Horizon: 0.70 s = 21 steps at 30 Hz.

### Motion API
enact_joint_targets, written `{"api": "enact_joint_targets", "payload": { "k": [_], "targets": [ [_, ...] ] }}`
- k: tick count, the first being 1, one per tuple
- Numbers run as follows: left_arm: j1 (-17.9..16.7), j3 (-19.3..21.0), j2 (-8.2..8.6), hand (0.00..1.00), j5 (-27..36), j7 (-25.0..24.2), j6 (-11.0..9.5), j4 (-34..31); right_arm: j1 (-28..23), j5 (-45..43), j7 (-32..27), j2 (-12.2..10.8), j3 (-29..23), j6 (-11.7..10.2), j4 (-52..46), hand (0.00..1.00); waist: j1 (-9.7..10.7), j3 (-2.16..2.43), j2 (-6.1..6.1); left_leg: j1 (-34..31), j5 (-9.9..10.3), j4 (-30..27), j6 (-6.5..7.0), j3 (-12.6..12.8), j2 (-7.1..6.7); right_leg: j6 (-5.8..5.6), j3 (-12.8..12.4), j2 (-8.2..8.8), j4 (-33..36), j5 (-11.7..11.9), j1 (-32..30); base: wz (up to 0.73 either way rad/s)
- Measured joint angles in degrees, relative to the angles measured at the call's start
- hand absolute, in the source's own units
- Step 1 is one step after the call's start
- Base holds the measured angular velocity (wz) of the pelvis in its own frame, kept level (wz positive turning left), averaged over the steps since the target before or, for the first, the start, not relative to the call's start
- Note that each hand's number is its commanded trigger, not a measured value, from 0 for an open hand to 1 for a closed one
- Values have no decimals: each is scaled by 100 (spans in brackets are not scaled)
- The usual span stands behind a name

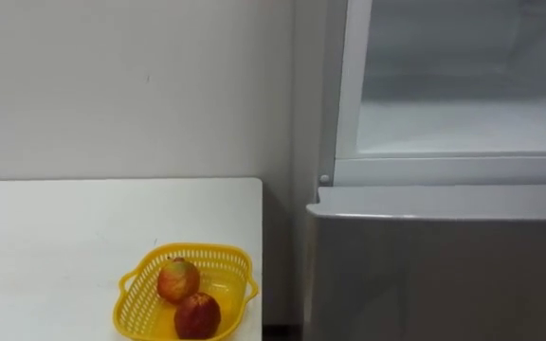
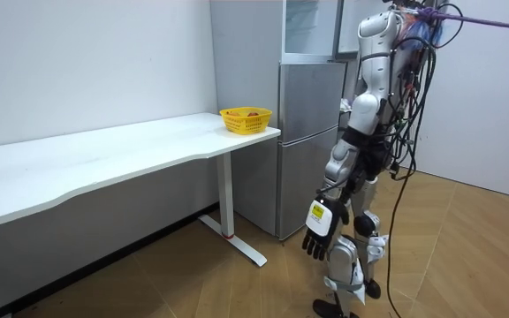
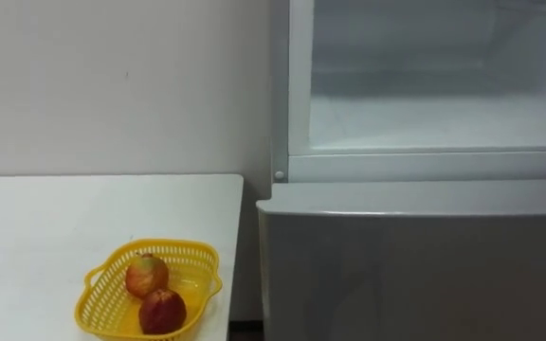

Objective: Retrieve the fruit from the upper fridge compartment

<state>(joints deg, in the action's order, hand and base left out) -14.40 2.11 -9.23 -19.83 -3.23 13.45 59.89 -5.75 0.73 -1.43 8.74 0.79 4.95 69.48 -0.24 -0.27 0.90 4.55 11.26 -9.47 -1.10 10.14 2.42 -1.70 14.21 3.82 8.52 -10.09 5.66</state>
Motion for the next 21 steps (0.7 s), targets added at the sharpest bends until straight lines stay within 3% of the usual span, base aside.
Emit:
{"api": "enact_joint_targets", "payload": {
  "k": [5,8,10,15,21],
  "targets": [
    [41,269,64,0,2,25,-4,-9,11,1583,-151,-18,-730,13,399,0,71,2,13,10,2,3,3,-39,-12,-12,18,5,-5,-11,46,4],
    [-49,628,114,0,-1,32,-15,-103,-28,3076,-271,-19,-1587,30,411,0,289,6,17,22,2,3,3,-99,-14,-11,33,-7,-63,-11,82,5],
    [-131,1117,137,0,9,53,-38,-242,-75,4373,-382,14,-2398,43,405,0,428,9,24,18,1,4,3,-106,-11,-4,40,-12,-59,-17,70,2],
    [-158,1372,143,0,123,165,-183,-271,-21,7021,-805,33,-3542,33,78,0,654,37,67,9,1,7,3,-71,-18,-5,-10,0,25,-37,-9,-7],
    [-140,1512,169,0,159,197,-392,-504,42,8190,-1228,59,-4100,-294,-884,0,697,60,108,-36,0,8,3,-34,-9,7,-27,-1,59,-54,-102,-3]
  ]
}}
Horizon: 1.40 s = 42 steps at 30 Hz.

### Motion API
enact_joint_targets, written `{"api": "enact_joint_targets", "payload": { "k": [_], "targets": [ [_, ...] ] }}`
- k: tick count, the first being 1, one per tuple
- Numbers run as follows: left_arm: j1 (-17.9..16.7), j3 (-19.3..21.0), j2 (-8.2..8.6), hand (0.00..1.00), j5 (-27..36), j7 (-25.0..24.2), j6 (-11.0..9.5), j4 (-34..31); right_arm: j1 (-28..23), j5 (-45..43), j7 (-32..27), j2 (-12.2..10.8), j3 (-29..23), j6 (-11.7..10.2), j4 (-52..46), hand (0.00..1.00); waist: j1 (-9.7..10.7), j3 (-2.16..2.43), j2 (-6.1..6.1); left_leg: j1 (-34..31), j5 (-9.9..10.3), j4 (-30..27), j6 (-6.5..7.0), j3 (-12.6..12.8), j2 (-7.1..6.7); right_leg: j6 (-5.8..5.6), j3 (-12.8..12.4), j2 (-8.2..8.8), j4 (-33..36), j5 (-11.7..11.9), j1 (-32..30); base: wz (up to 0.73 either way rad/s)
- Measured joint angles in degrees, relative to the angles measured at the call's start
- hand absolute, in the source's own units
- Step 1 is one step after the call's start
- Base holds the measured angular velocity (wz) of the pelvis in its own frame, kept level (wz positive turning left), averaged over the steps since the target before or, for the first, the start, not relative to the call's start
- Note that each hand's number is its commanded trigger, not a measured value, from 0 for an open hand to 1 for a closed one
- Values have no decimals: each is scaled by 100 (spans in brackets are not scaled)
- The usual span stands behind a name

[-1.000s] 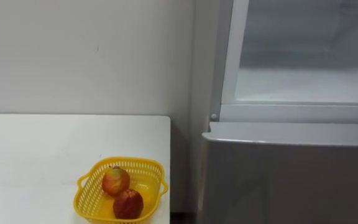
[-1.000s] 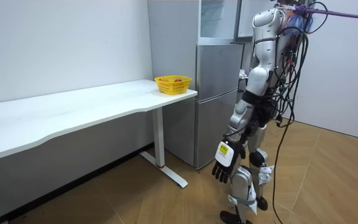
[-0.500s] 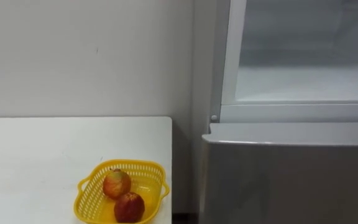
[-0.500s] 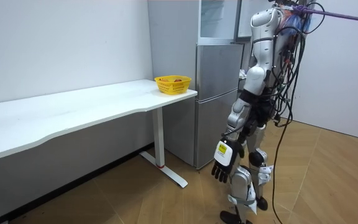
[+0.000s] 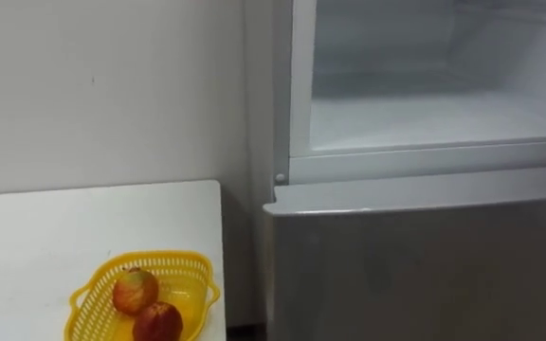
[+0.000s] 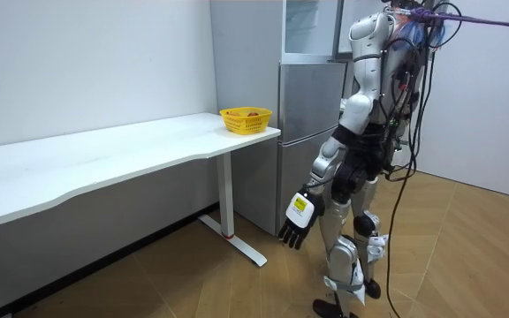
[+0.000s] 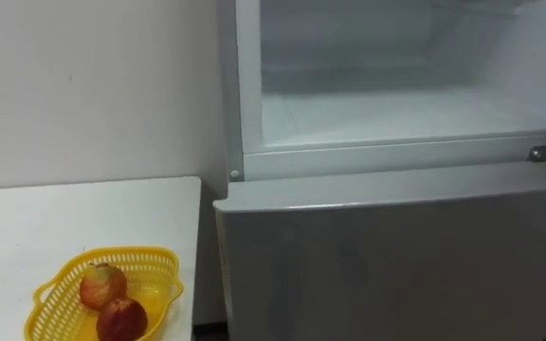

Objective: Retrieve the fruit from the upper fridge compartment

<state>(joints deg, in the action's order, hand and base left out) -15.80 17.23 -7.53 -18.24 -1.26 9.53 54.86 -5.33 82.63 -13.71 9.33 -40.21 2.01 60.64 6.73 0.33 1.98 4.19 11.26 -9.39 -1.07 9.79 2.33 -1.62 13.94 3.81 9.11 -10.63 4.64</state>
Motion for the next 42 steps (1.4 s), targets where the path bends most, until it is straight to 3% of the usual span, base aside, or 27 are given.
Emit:
{"api": "enact_joint_targets", "payload": {
  "k": [5,11,16,19,27,29,34,42],
  "targets": [
    [-33,29,2,0,53,78,-87,-12,151,134,-345,10,-188,-253,-1304,0,96,8,10,-9,-3,-5,1,50,-6,-5,-61,5,67,-4,-64,-3],
    [-64,24,5,0,76,115,-157,-94,152,53,-817,30,-189,-573,-3651,0,129,7,39,-93,-5,-12,1,99,-1,-4,-111,2,68,-3,-173,-4],
    [-64,-3,8,0,133,224,-337,-100,281,56,-1072,329,-201,-748,-4771,0,133,-2,69,-160,-5,-11,1,123,-1,-5,-137,1,73,-4,-258,-1],
    [-72,-8,-1,0,128,236,-336,-97,340,53,-1071,434,-201,-800,-5077,0,102,-14,81,-162,-4,-6,1,126,0,-5,-131,0,79,-3,-259,-1],
    [-65,-48,13,0,134,184,-368,-107,459,-178,-1054,434,-85,-845,-5827,0,64,-18,75,-177,-4,-10,1,127,5,-4,-124,12,174,-3,-292,0],
    [-64,-46,13,0,121,185,-378,-106,478,-199,-1017,434,-61,-846,-6081,0,66,11,36,-216,-4,-16,1,121,6,0,-120,12,187,0,-362,0],
    [-248,-45,25,0,104,190,-492,-68,526,-219,-895,434,-42,-901,-6418,0,56,30,-2,-209,-5,-27,2,118,6,3,-117,11,185,2,-352,0],
    [-265,-44,56,0,-12,223,-557,324,720,-219,-729,434,27,-1086,-6756,0,-16,30,-21,-241,-5,-53,2,118,5,2,-123,15,186,1,-367,0]
  ]
}}
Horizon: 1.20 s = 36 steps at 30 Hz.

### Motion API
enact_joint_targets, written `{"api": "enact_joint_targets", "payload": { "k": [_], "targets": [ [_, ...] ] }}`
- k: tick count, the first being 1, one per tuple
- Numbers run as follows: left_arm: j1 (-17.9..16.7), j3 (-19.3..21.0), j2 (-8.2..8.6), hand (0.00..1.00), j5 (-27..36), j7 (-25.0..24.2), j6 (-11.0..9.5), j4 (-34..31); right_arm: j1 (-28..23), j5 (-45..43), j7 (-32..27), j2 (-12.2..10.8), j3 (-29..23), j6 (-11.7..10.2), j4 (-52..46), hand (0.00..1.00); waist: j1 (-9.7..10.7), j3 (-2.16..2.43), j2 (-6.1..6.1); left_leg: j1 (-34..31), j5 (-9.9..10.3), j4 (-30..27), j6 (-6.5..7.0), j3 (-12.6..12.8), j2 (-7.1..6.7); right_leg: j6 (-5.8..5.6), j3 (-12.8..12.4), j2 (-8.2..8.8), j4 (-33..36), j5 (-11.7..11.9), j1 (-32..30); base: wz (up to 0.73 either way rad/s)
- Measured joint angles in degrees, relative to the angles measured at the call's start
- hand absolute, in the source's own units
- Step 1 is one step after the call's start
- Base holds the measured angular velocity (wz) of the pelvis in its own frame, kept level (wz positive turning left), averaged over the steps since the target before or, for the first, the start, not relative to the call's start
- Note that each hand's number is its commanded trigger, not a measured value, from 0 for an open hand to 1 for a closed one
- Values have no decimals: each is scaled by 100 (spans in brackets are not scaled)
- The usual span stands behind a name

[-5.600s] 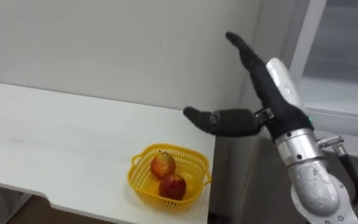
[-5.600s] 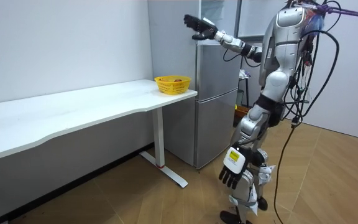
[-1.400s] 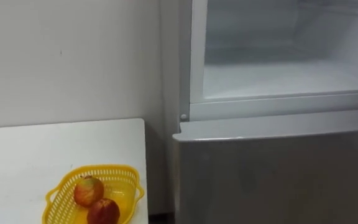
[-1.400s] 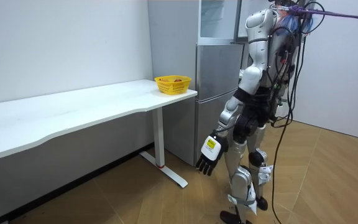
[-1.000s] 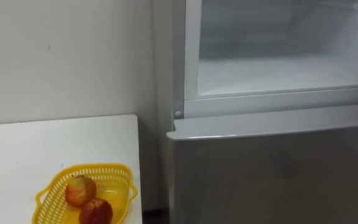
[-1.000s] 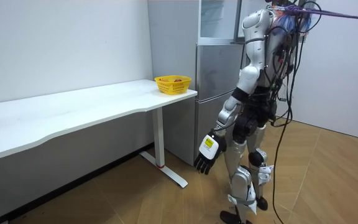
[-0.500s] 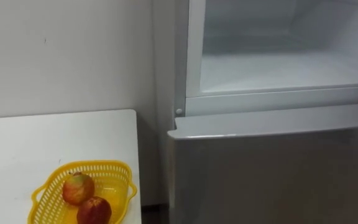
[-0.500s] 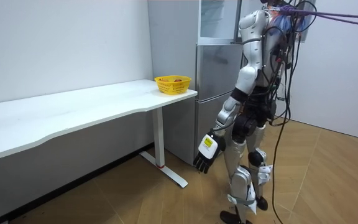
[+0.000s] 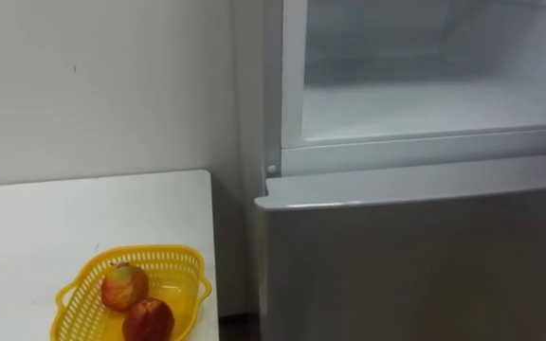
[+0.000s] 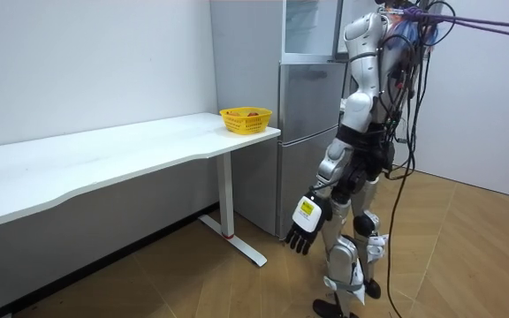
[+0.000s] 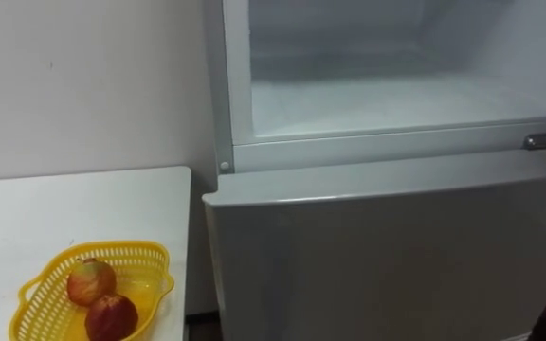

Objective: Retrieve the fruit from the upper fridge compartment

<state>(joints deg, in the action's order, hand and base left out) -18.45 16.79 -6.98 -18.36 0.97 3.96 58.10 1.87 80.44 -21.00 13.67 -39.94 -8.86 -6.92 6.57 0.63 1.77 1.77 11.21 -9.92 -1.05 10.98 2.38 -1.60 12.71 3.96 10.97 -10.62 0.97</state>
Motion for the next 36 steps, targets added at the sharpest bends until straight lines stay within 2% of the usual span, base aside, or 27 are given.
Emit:
{"api": "enact_joint_targets", "payload": {
  "k": [3,6,12,14,16,19,25,33,36],
  "targets": [
    [17,-2,-2,0,-1,0,-11,-19,50,-4,334,17,110,8,-221,0,-39,-3,-8,-14,0,-43,0,0,2,0,-2,1,-9,0,5,0],
    [19,-24,-1,0,-2,-3,-12,55,69,-68,658,148,402,0,-344,0,-90,-6,-1,3,0,-51,0,-8,7,3,-14,-1,13,2,52,0],
    [46,-23,3,0,-3,-39,-22,319,68,-660,758,147,831,24,-344,0,-151,-27,18,31,0,-58,0,-1,20,16,-41,-1,89,10,35,-2],
    [74,-24,0,0,-4,-43,-22,374,68,-765,759,148,882,67,-342,0,-199,-38,38,32,0,-56,0,-2,18,17,-40,2,103,9,24,0],
    [75,-32,-6,0,-4,-49,-19,377,68,-1013,787,150,979,148,-315,0,-207,-69,87,33,-2,-57,4,-13,18,20,-27,1,78,8,14,0],
    [95,-180,-16,0,-8,-51,-18,375,68,-1403,809,150,1113,232,-305,0,-209,-80,121,30,-1,-48,4,-21,19,22,-25,-3,69,9,5,0],
    [101,-367,-24,0,-10,-65,27,151,51,-2382,1040,150,1424,280,-296,0,-210,-66,123,-9,-2,-74,4,-5,31,45,-34,-16,70,38,9,-4],
    [99,-474,-35,0,-9,-37,130,144,52,-2806,1469,159,1679,427,-158,0,-243,-42,136,-9,-2,-93,3,-8,47,52,-12,-23,66,42,35,0],
    [76,-489,-37,0,-9,-37,226,160,52,-2895,1593,169,1715,499,-58,0,-249,-29,158,-12,-2,-109,3,-8,51,59,-10,-25,62,47,48,0]
  ]
}}
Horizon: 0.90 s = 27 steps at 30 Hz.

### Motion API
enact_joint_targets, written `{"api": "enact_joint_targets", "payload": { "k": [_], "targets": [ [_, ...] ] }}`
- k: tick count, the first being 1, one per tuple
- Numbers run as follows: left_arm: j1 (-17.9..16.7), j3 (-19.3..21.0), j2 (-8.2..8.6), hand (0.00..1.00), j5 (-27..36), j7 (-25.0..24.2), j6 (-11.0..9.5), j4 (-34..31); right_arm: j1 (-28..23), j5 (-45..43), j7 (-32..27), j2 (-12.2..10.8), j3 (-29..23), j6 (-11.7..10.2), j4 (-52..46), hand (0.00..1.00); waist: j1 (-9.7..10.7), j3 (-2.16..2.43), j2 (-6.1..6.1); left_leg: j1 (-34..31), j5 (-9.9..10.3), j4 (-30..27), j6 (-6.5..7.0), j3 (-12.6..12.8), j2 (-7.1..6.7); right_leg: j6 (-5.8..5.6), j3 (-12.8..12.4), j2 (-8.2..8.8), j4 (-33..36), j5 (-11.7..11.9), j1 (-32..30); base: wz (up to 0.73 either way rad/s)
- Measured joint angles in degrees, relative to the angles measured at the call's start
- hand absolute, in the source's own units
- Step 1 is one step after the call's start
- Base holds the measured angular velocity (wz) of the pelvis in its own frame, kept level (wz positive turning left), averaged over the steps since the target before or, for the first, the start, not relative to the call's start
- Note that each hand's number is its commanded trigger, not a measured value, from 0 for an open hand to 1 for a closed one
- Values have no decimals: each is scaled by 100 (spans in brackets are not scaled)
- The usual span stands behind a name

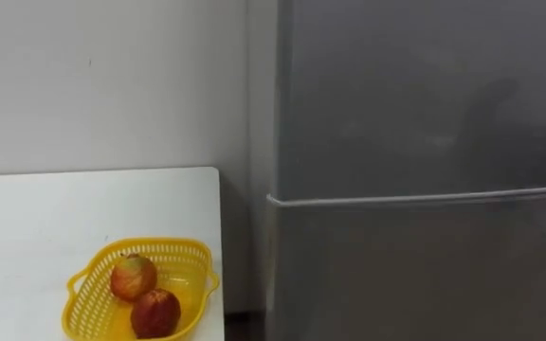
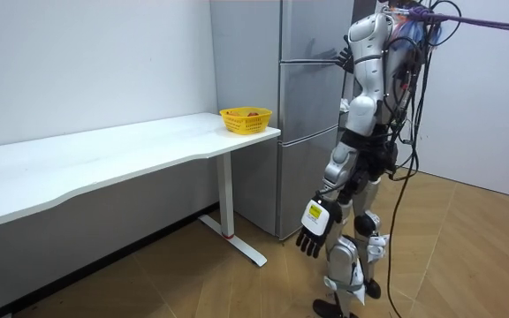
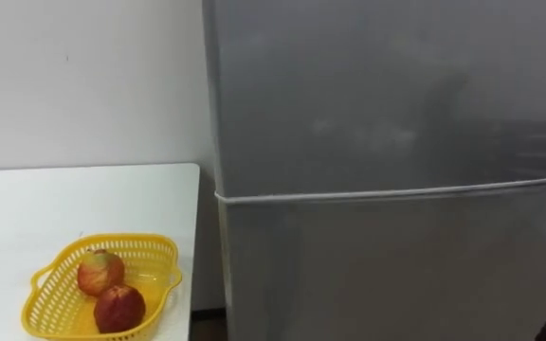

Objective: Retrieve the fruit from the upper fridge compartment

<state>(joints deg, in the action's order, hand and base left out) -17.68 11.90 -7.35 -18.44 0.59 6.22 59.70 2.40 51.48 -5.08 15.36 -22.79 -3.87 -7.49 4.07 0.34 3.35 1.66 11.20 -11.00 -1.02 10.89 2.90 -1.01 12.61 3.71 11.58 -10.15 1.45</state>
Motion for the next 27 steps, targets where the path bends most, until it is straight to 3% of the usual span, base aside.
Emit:
{"api": "enact_joint_targets", "payload": {
  "k": [11,21,27],
  "targets": [
    [-8,-94,-15,0,2,5,-27,27,0,-205,-57,4,32,16,-1,0,-102,7,-10,-9,-1,-27,-8,-8,34,32,1,-32,2,46,-13,-2],
    [-12,-151,-26,0,35,141,-70,7,-50,-2626,-1330,10,134,19,3,0,-106,5,16,-89,-6,-65,-12,-75,30,30,93,-23,-17,45,-29,6],
    [-11,-407,-34,0,42,179,89,13,-302,-3721,-1993,-17,143,28,565,0,-105,5,33,30,-6,-19,-17,-75,30,16,167,-23,-117,43,106,6]
  ]
}}
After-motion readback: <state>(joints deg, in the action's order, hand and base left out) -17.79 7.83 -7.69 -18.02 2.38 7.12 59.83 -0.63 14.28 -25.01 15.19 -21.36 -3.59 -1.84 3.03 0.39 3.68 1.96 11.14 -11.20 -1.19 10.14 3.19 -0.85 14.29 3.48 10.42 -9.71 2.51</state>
